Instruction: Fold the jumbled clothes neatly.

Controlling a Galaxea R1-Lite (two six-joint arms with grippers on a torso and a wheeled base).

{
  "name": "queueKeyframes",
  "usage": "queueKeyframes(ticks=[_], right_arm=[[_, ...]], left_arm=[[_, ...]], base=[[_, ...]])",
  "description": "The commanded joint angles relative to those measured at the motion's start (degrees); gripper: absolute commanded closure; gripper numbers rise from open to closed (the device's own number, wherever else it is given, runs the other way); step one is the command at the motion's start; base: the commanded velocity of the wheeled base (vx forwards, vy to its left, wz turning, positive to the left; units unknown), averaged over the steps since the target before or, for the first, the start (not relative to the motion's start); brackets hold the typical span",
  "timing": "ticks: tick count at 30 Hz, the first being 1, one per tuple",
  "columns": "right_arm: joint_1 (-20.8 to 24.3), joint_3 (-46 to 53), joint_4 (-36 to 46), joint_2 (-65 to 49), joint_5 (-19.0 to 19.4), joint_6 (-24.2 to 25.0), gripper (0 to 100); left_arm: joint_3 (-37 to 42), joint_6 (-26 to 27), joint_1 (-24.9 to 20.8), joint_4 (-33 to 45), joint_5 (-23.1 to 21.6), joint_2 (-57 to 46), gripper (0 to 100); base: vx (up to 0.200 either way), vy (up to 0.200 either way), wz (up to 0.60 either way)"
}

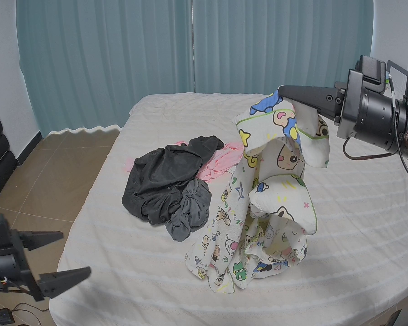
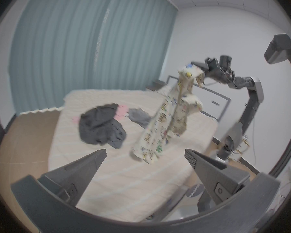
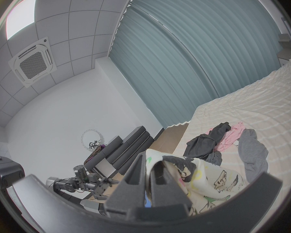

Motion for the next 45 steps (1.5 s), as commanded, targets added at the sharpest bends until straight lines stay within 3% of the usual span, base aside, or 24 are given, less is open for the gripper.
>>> queueKeyframes(ticks=[1,5,12,16,21,22,31,39,42,45], right_arm=[[2.1,-1.6,0.1,0.8,-0.1,0.0,100],[3.4,-1.0,-0.1,0.9,-0.1,0.3,100],[3.6,-0.8,0.1,-0.9,0.0,1.3,100],[3.6,1.3,0.2,-3.0,0.4,1.3,100],[3.6,2.7,0.2,-4.5,1.3,1.4,100],[3.7,3.5,1.1,-5.5,3.6,1.4,100],[6.6,3.3,2.6,-6.2,7.4,1.4,100],[10.6,1.9,2.4,-4.1,7.4,1.4,100],[11.8,0.7,2.3,-2.6,7.2,1.4,100],[11.8,0.4,2.3,-2.3,7.2,1.4,100]], left_arm=[[-1.2,-1.9,-13.5,-8.3,1.5,20.6,0],[-1.1,-4.7,-15.7,-14.4,5.3,26.4,0],[-1.6,-4.0,-14.6,-21.8,9.9,35.4,0],[-2.7,6.7,-8.9,-22.9,9.3,41.2,0],[-4.5,11.3,-5.1,-24.7,3.9,45.1,0],[-5.4,11.5,-2.6,-27.1,-3.9,47.3,0],[-5.8,11.6,-2.3,-33.3,-14.6,53.5,0],[-4.9,13.0,-2.2,-38.7,-17.4,58.5,0],[-4.0,18.4,-1.1,-42.9,-17.5,62.3,0],[-2.6,19.0,-0.8,-44.8,-18.3,62.9,0]], base=[[0.000,0.000,0.00],[0.000,0.000,0.00],[0.000,0.000,0.00],[0.000,0.000,0.00],[0.000,0.000,0.00],[0.000,0.000,0.00],[0.000,0.000,0.00],[0.000,0.000,0.00],[0.000,0.000,0.00],[0.000,0.000,0.00]])
